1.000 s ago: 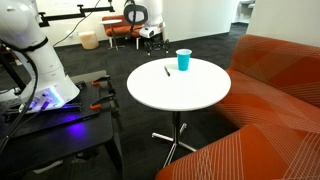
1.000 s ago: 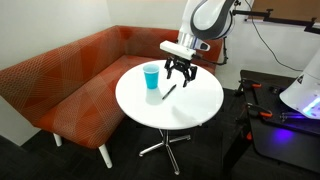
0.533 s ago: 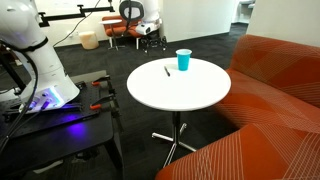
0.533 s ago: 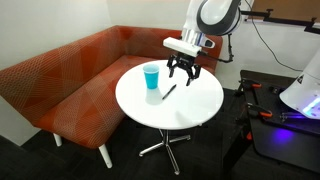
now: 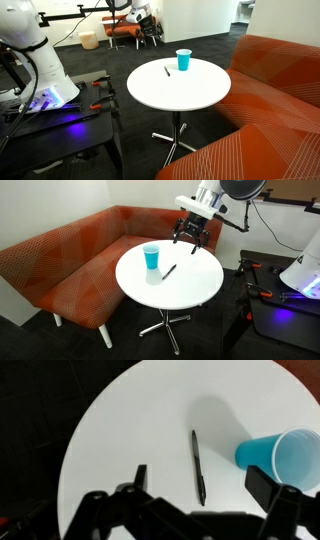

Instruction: Put the pen on the table

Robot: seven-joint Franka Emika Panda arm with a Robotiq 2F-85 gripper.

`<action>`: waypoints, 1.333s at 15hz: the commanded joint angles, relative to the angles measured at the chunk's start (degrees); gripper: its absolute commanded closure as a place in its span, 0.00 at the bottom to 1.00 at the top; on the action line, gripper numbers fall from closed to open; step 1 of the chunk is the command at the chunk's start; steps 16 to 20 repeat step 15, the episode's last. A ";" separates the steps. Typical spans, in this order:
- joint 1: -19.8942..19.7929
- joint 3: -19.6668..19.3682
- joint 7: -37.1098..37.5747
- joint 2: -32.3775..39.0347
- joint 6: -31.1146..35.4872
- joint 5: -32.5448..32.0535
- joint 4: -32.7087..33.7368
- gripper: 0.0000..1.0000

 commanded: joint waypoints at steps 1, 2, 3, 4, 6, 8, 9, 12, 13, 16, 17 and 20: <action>-0.84 1.34 0.88 -7.09 3.20 0.79 -5.12 0.00; -0.98 1.38 1.17 -8.21 3.94 0.38 -5.90 0.00; -1.17 1.41 1.45 -9.28 4.61 0.15 -6.71 0.00; -1.35 1.46 1.56 -10.21 5.32 -0.01 -7.36 0.00; -1.65 1.56 1.55 -11.68 7.11 0.28 -8.64 0.00; -1.54 1.08 0.11 -9.36 5.63 0.27 -6.59 0.00; -1.54 1.08 0.06 -9.72 5.79 0.30 -6.81 0.00; -1.54 1.11 0.08 -9.32 5.79 0.23 -6.79 0.00; -1.54 1.11 0.08 -9.29 5.79 0.22 -6.79 0.00; -1.54 1.12 0.08 -9.25 5.79 0.22 -6.79 0.00; -1.54 1.12 0.08 -9.25 5.79 0.22 -6.79 0.00; -1.54 1.12 0.08 -9.25 5.79 0.22 -6.79 0.00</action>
